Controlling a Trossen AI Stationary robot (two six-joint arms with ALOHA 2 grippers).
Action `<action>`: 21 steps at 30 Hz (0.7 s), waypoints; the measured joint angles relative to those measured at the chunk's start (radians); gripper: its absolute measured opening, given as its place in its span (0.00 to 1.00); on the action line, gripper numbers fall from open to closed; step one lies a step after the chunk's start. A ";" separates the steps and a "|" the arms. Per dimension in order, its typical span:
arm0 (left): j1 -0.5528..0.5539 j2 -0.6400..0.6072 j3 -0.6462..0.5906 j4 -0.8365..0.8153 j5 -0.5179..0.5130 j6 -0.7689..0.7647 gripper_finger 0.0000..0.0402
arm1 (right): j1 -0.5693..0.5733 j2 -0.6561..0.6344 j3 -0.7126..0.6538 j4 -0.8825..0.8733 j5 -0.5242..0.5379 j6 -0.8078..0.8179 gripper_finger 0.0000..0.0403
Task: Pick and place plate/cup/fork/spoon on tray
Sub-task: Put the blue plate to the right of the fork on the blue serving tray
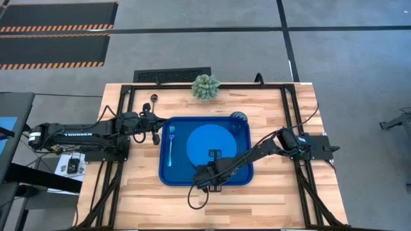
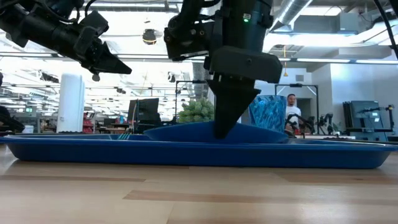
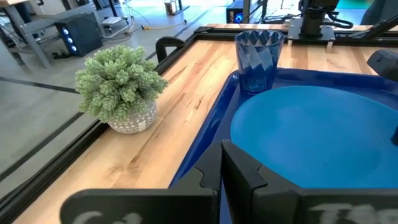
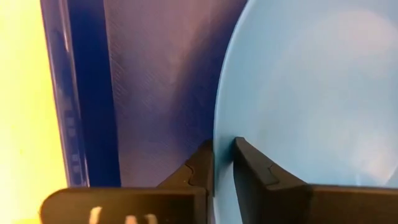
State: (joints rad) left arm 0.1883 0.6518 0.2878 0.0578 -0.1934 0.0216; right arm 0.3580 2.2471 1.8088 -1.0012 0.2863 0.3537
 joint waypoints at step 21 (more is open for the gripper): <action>0.000 0.000 0.000 0.004 -0.001 0.000 0.00 | 0.008 0.000 0.000 0.018 -0.029 0.034 0.36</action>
State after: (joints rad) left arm 0.1883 0.6518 0.2882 0.0616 -0.1940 0.0219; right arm 0.3660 2.2471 1.8091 -0.9833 0.2572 0.3874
